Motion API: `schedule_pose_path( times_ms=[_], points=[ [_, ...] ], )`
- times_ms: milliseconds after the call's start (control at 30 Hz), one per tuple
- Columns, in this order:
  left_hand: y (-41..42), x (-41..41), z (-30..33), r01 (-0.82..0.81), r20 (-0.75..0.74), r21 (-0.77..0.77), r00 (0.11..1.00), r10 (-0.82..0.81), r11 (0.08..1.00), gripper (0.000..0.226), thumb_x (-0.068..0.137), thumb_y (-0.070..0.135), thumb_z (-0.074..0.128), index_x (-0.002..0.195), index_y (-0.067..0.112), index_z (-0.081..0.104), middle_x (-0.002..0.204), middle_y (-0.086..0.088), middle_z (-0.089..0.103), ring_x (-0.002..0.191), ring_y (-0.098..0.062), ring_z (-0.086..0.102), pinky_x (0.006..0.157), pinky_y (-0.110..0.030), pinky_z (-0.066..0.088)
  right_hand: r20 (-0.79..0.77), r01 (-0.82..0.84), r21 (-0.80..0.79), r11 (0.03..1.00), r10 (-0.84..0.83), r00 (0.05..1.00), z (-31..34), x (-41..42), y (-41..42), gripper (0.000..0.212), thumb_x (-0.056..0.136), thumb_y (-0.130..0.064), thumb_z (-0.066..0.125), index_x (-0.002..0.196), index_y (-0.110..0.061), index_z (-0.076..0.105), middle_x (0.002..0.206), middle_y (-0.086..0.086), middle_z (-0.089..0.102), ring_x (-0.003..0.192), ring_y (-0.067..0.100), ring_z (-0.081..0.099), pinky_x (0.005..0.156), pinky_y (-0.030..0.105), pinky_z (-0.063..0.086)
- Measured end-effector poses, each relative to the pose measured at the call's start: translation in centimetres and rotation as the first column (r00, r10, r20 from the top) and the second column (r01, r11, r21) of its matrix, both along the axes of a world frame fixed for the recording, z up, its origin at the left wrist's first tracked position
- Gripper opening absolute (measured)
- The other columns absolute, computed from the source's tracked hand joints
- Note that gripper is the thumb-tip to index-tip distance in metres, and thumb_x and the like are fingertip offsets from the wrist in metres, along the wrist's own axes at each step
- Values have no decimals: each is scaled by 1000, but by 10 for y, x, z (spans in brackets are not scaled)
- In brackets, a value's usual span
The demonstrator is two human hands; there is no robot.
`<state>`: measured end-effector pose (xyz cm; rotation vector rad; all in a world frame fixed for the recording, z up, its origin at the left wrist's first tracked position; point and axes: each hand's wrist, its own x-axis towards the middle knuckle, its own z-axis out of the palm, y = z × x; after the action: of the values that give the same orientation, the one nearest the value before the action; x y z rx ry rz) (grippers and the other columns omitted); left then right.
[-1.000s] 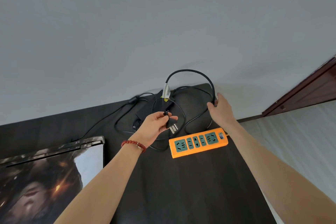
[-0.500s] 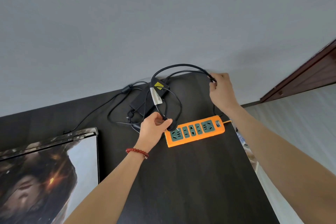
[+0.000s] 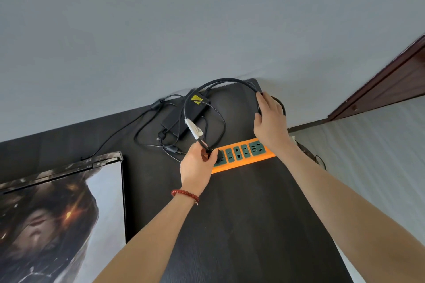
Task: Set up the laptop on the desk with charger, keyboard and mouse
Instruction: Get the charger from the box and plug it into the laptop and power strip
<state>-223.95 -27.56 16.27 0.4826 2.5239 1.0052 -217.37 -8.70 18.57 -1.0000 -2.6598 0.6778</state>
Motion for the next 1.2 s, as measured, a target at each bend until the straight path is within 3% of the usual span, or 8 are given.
schedule_pose_path(
  times_ms=[133,200,333,433,533,667,900,1200],
  points=[
    [2,7,-4,16,-102,10,995,-14,1000,15,84,34,62,86,20,57,75,10,53,80,-14,55,68,-30,48,-35,-8,26,1000,9,999,-4,13,-10,54,91,-9,47,142,-11,29,149,10,33,134,28,32,105,46,35],
    [1,7,-6,43,-210,-53,976,-53,998,19,83,35,63,85,16,63,76,9,54,87,-17,50,77,-33,41,-78,2,33,999,0,997,-9,22,-18,53,89,-7,47,140,-9,32,147,11,36,134,27,34,107,44,32],
    [4,22,-12,58,-356,-153,928,-110,987,22,82,34,64,78,13,58,82,0,58,86,-20,49,76,-31,32,-57,-35,48,998,38,998,-26,43,-36,52,88,-3,47,138,-11,36,149,11,32,138,25,29,114,46,22],
    [6,25,-16,28,-343,-132,937,-72,991,22,83,33,64,78,12,59,84,0,58,84,-20,49,74,-29,28,63,-89,137,987,81,995,-41,56,-48,53,86,-7,51,137,-13,38,152,13,26,142,27,20,114,49,13],
    [5,20,-15,36,-333,-121,940,-75,992,21,83,35,63,81,13,60,84,3,57,83,-16,46,74,-27,25,125,-97,158,983,78,989,-48,62,-55,55,86,-10,52,139,-11,35,152,14,28,142,28,19,113,49,12],
    [5,23,-18,2,-322,-89,946,-31,996,21,84,33,63,77,14,57,81,3,54,79,-16,46,74,-27,25,206,-281,157,947,247,947,-59,67,-64,53,89,-17,50,140,-10,35,150,12,33,141,27,23,115,45,8],
    [5,24,-24,34,-376,-106,924,-72,994,20,85,31,62,81,12,59,82,-1,58,74,-18,52,74,-27,28,324,-370,172,913,302,896,-66,70,-59,59,94,-34,37,146,-16,17,157,8,12,145,25,4,116,44,-4],
    [4,24,-35,38,-346,-65,936,-59,997,20,88,33,58,86,13,58,84,2,54,63,-11,42,75,-27,33,431,-423,164,891,321,843,-67,70,-59,75,91,-46,39,147,-14,-1,157,11,-4,144,29,-8,113,48,-10]
  ],
)
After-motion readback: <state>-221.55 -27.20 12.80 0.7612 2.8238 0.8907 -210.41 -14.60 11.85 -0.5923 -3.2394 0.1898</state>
